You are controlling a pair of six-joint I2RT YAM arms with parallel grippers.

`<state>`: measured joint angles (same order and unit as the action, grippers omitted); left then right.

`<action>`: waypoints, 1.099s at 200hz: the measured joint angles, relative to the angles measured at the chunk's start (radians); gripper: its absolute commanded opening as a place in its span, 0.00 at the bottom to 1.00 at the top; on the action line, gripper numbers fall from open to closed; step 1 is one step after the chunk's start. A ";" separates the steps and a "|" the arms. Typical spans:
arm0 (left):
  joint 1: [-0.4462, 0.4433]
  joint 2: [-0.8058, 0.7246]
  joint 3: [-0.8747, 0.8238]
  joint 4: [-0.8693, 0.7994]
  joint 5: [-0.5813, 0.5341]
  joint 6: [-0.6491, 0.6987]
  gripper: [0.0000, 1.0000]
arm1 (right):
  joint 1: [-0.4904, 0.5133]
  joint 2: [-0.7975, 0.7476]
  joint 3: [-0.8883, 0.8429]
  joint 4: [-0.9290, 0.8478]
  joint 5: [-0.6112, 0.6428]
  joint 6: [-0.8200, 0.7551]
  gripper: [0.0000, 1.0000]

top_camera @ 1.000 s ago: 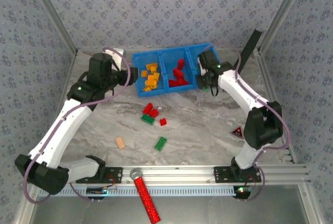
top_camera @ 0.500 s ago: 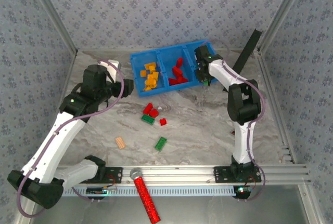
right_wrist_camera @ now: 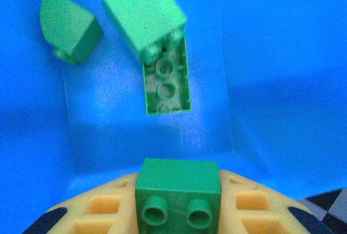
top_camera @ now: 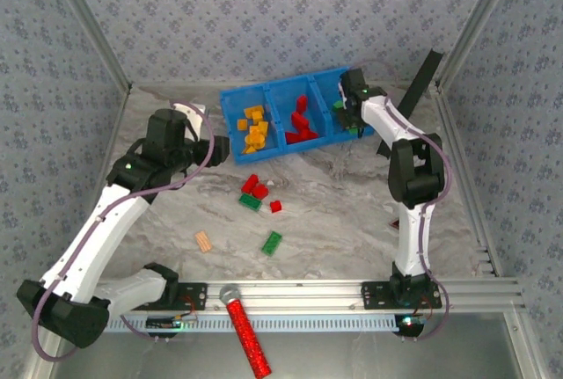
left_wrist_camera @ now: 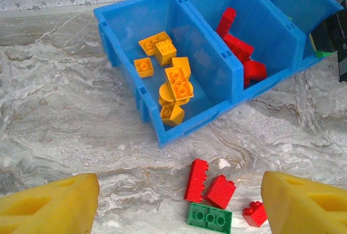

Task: Sort the legos into containers by color
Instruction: Rotate the container at the top-center of the table, then place the lego in the container.

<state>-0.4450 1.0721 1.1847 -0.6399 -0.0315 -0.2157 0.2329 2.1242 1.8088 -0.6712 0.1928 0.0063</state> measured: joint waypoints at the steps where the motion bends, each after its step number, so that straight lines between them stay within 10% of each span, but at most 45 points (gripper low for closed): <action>1: 0.000 0.000 0.000 0.000 0.000 0.000 0.78 | 0.000 0.002 0.004 0.001 0.000 0.000 0.29; 220: 0.000 -0.011 -0.044 0.007 0.002 0.009 0.79 | 0.147 0.057 -0.117 0.069 -0.020 0.112 0.41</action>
<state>-0.4450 1.0611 1.1404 -0.6327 -0.0292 -0.2066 0.3801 2.1811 1.6913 -0.6025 0.1730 0.1181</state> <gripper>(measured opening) 0.789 0.369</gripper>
